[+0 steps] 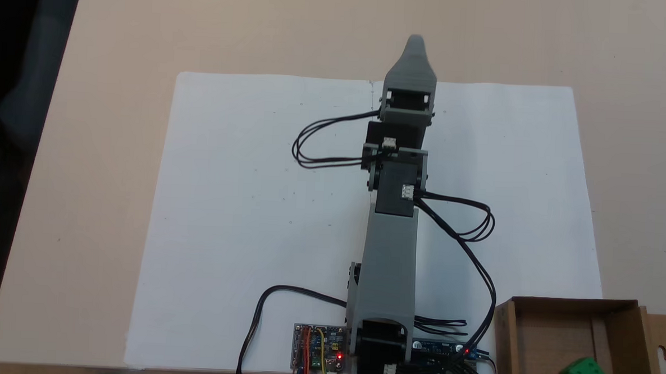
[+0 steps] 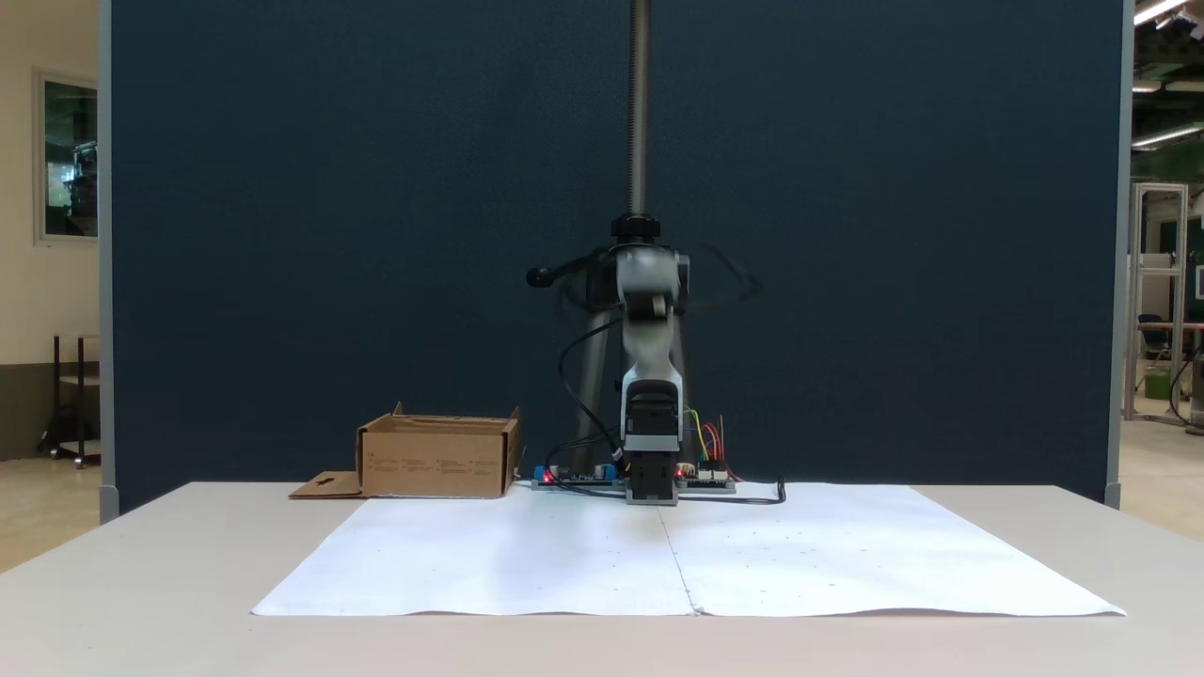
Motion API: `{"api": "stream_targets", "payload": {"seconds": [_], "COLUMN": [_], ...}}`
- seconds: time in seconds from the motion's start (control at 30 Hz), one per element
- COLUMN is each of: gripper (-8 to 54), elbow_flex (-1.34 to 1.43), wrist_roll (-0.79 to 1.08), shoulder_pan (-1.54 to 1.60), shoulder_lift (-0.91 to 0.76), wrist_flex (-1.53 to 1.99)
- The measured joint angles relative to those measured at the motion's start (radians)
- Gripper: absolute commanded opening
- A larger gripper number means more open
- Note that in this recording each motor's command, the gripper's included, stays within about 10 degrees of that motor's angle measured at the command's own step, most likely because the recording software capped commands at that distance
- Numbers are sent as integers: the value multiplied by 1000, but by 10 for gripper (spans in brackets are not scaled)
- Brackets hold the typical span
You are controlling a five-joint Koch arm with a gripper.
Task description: Grasp a green dice and put it in the bin.
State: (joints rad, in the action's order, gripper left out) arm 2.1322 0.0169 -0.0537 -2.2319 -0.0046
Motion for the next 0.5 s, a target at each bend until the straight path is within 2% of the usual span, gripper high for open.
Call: {"api": "stream_targets", "payload": {"seconds": [0.5], "gripper": [424], "elbow_flex": [635], "wrist_roll": [26], "shoulder_pan": [49], "shoulder_lift": [-14], "wrist_flex": [-449]}}
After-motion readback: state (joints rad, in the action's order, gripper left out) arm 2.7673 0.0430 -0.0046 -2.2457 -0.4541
